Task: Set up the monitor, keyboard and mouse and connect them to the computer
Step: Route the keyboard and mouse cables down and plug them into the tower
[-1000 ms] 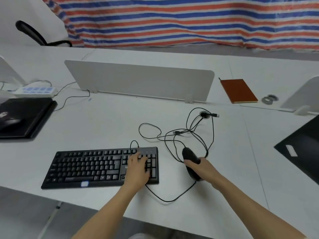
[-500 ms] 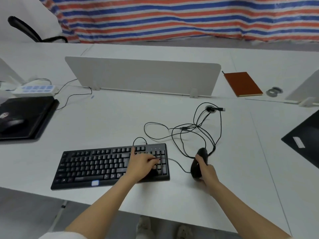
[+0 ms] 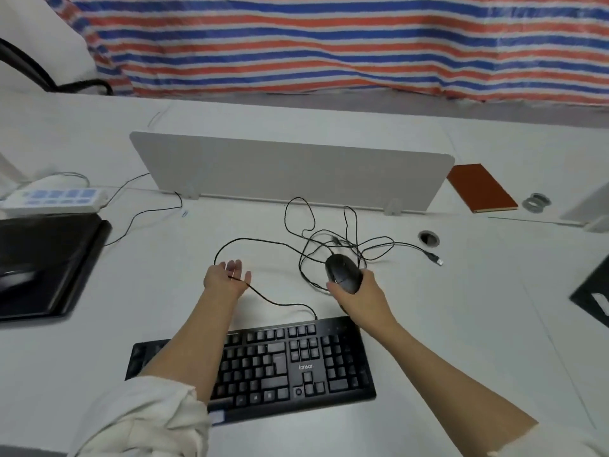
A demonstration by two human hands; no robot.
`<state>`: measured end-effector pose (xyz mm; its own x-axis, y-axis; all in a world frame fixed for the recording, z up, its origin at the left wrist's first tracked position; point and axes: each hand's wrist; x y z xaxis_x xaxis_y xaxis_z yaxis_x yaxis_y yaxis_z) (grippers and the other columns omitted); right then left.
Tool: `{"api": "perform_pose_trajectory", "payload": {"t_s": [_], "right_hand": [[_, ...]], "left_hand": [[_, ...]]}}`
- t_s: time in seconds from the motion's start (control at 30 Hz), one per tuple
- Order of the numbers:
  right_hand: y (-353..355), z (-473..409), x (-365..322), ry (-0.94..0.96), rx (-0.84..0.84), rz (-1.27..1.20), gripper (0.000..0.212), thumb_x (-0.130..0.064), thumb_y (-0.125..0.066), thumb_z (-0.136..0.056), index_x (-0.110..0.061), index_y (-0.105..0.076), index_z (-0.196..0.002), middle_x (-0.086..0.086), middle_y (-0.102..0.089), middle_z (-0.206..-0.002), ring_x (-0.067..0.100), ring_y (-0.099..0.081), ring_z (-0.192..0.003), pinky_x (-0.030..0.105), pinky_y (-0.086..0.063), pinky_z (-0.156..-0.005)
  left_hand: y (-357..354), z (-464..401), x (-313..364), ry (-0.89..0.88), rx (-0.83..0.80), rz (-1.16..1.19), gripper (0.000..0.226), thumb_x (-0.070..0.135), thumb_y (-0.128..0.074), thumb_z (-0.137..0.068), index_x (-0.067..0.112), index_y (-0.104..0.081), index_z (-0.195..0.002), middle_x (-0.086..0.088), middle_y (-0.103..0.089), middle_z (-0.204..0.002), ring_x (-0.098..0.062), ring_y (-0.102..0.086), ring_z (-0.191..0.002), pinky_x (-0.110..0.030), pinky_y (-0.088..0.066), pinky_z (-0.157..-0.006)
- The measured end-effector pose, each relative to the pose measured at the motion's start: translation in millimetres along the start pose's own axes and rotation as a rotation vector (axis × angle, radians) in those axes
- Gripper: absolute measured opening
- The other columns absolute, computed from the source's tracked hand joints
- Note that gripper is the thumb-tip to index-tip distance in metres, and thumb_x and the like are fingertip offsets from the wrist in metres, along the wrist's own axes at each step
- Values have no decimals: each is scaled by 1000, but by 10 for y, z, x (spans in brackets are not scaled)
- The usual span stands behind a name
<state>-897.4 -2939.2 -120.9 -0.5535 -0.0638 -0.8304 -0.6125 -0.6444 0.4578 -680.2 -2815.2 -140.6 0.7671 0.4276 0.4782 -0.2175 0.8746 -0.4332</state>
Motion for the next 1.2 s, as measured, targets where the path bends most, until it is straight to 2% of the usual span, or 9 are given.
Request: {"api": "perform_pose_trajectory", "payload": {"t_s": [0.1, 0.2, 0.3, 0.4, 0.47, 0.57, 0.67, 0.77, 1.2], "right_hand": [[-294, 166, 373, -115, -4, 149, 53, -52, -68, -71, -18, -43, -103, 0, -57, -101, 17, -57, -93, 32, -50, -74], [-482, 262, 636, -196, 70, 385, 71, -66, -60, -68, -12, -48, -112, 3, -52, -112, 24, -48, -111, 39, -47, -88], [-611, 278, 761, -229, 86, 474, 85, -65, -62, -70, -5, -43, -126, 9, -39, -134, 27, -37, -126, 45, -43, -96], [-697, 279, 812, -273, 75, 420, 91, -61, -66, -70, -3, -36, -133, 11, -31, -142, 30, -37, -129, 48, -40, -99], [-737, 289, 811, -283, 98, 413, 89, -61, -67, -70, -7, -36, -133, 10, -35, -140, 31, -39, -127, 49, -41, -98], [-766, 329, 824, -296, 109, 421, 89, -66, -63, -69, -20, -32, -138, 8, -34, -143, 31, -34, -131, 54, -36, -101], [-785, 349, 835, -307, 98, 425, 86, -67, -60, -72, -30, -26, -141, 9, -33, -144, 33, -29, -132, 55, -30, -104], [-767, 364, 819, -339, 142, 393, 86, -65, -63, -71, -30, -27, -141, 9, -34, -144, 32, -29, -132, 54, -30, -105], [37, 914, 1102, -460, 488, 147, 78, -58, -66, -74, -30, -32, -138, 10, -39, -140, 34, -31, -130, 53, -27, -104]], "left_hand": [[326, -173, -41, -77, 93, -425, 35, 15, -33, -100, 9, -48, -131, -3, -56, -110, -17, -47, -93, -35, -39, -99], [633, -219, -111, -229, 146, -783, 24, 20, -39, -96, 7, -59, -103, -2, -54, -92, -16, -48, -79, -28, -42, -72], [1029, -200, -158, -351, 203, -1145, 48, 39, -43, -94, 13, -48, -134, -10, -47, -135, -29, -42, -123, -43, -35, -102], [1334, -66, -113, -480, 382, -1398, 54, 40, -45, -94, 18, -36, -142, -11, -26, -151, -30, -17, -139, -52, -13, -112], [1568, -76, -33, -520, 487, -1440, 59, 40, -47, -92, 16, -31, -144, -12, -17, -154, -29, -7, -142, -53, -4, -112], [1898, -103, 77, -403, 602, -1461, 74, 47, -47, -91, 12, -17, -148, -13, -8, -156, -28, -2, -144, -54, -2, -113], [1992, -108, 114, -311, 615, -1419, 81, 55, -45, -89, 7, -13, -148, -17, -15, -154, -32, -12, -141, -54, -10, -112], [1976, -124, 156, -310, 611, -1406, 76, 55, -46, -88, 5, -25, -142, -20, -26, -147, -35, -21, -136, -54, -18, -109], [1166, 127, -282, -462, 333, -1478, 67, 56, -42, -88, 8, -40, -133, -21, -38, -139, -36, -28, -129, -56, -21, -106]]}}
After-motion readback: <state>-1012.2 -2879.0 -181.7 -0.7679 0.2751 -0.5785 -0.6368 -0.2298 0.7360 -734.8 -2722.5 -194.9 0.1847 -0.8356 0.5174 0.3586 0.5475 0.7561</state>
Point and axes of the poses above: each hand's wrist, its own z-axis away from the middle knuckle, its own y-axis out of the back of the hand, x = y × z
